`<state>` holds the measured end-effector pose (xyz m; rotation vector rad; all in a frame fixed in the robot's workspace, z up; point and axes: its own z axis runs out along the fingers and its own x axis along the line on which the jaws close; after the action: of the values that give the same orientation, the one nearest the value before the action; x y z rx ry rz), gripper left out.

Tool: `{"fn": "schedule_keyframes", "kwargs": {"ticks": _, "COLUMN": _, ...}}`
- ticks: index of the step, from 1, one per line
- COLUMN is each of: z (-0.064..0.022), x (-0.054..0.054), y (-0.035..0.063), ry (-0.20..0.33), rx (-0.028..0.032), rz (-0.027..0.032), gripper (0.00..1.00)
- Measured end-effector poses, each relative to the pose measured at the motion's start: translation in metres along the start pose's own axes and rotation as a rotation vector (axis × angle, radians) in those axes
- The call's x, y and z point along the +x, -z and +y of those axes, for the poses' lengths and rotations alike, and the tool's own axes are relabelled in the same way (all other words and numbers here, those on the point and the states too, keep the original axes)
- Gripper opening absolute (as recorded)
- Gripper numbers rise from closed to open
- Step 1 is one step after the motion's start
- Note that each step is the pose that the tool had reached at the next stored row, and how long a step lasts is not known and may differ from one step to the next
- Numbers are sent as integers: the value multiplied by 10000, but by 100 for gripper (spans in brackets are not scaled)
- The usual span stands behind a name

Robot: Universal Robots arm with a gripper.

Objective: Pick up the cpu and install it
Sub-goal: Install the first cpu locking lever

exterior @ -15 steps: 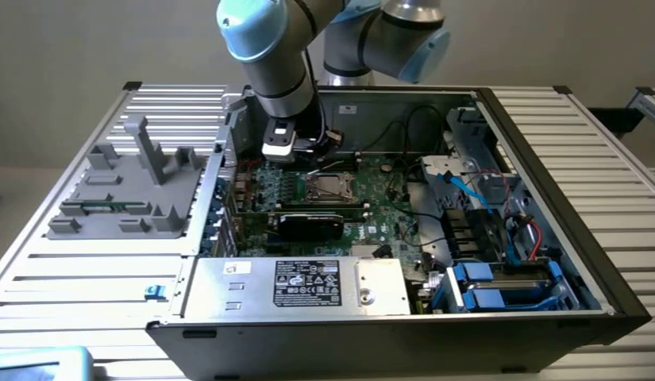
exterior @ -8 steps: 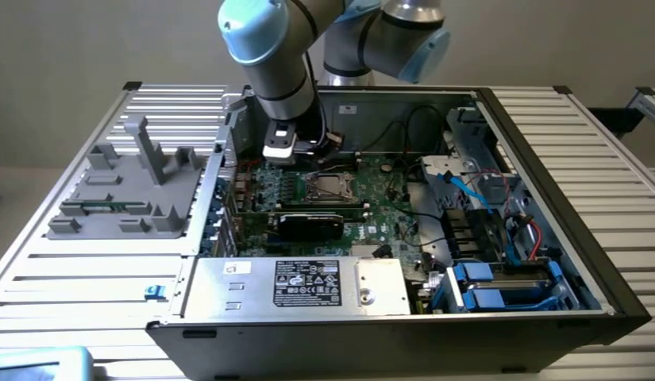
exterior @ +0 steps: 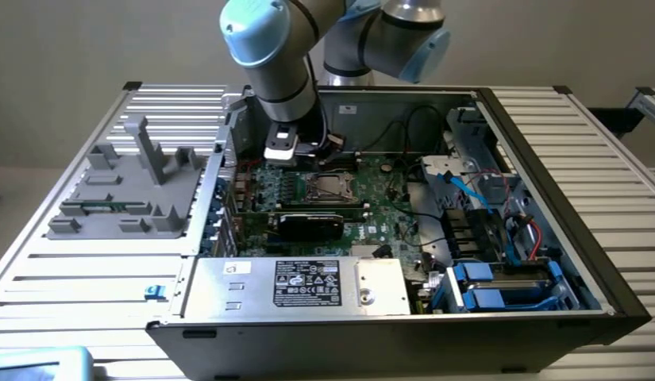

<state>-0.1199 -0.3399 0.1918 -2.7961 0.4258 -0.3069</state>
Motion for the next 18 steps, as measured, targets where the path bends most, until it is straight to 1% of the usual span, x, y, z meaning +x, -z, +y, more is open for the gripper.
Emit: {"fn": "schedule_keyframes", "kwargs": {"ticks": 18, "z": 0, "x": 37, "y": -32, "ry": -37, "rx": -5, "rz": 13, "gripper": 11}}
